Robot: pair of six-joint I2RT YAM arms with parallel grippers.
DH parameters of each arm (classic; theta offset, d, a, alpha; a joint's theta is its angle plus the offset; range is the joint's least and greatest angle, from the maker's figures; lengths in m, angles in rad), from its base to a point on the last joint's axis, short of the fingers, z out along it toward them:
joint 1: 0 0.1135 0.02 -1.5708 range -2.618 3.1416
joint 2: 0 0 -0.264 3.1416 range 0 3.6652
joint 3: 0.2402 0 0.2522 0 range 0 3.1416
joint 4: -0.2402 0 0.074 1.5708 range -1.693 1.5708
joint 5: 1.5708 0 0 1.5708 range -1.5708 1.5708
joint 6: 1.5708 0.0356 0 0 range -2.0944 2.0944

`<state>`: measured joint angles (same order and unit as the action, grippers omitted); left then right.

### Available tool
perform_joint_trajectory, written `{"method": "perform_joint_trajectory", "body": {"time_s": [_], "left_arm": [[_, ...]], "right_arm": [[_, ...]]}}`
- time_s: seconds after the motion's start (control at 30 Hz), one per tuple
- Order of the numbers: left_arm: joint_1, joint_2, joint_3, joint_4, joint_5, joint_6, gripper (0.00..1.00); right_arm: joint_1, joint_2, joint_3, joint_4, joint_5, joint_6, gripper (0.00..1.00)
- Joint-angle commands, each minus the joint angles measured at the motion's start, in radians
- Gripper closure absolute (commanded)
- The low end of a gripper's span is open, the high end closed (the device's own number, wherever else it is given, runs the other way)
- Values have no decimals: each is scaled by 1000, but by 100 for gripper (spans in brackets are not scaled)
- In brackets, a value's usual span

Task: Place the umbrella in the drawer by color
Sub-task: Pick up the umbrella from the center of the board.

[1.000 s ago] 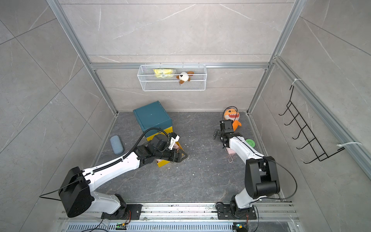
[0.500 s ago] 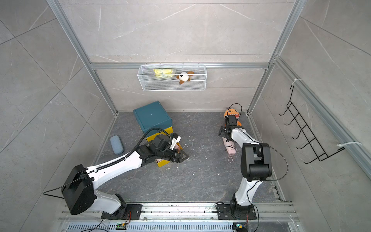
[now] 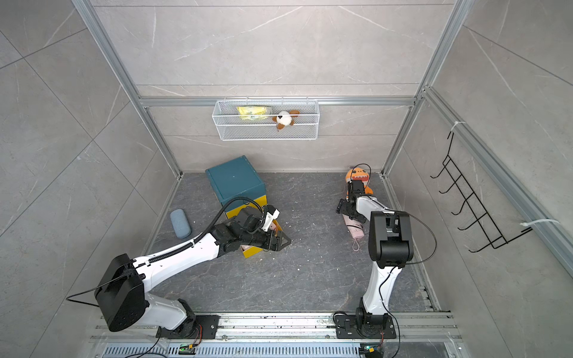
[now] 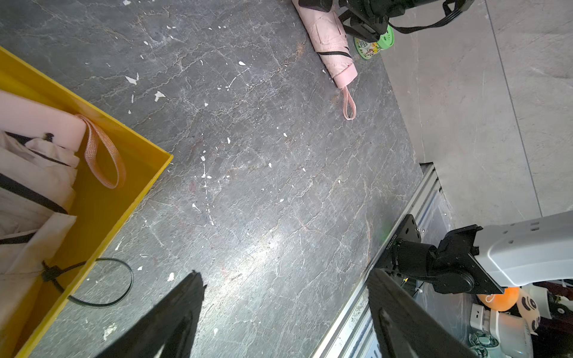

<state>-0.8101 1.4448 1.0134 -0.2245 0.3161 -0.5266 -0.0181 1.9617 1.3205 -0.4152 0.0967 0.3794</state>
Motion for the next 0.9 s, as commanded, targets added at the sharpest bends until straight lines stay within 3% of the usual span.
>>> {"method": "perform_joint_trajectory", "body": {"time_s": [0.0, 0.33, 0.53, 0.7, 0.87], "left_arm": [[-2, -26, 10, 10, 10, 14, 14], [-3, -37, 1, 11, 5, 10, 14], [-1, -43, -8, 14, 1, 9, 14], [-1, -48, -13, 15, -5, 10, 14], [-1, -47, -18, 16, -16, 10, 14]], "right_arm": [[3, 2, 9, -26, -59, -16, 9], [38, 113, 132, -163, -88, -77, 13], [60, 143, 164, -194, -118, -96, 20], [67, 156, 171, -198, -155, -103, 34], [83, 161, 167, -192, -195, -107, 58]]}}
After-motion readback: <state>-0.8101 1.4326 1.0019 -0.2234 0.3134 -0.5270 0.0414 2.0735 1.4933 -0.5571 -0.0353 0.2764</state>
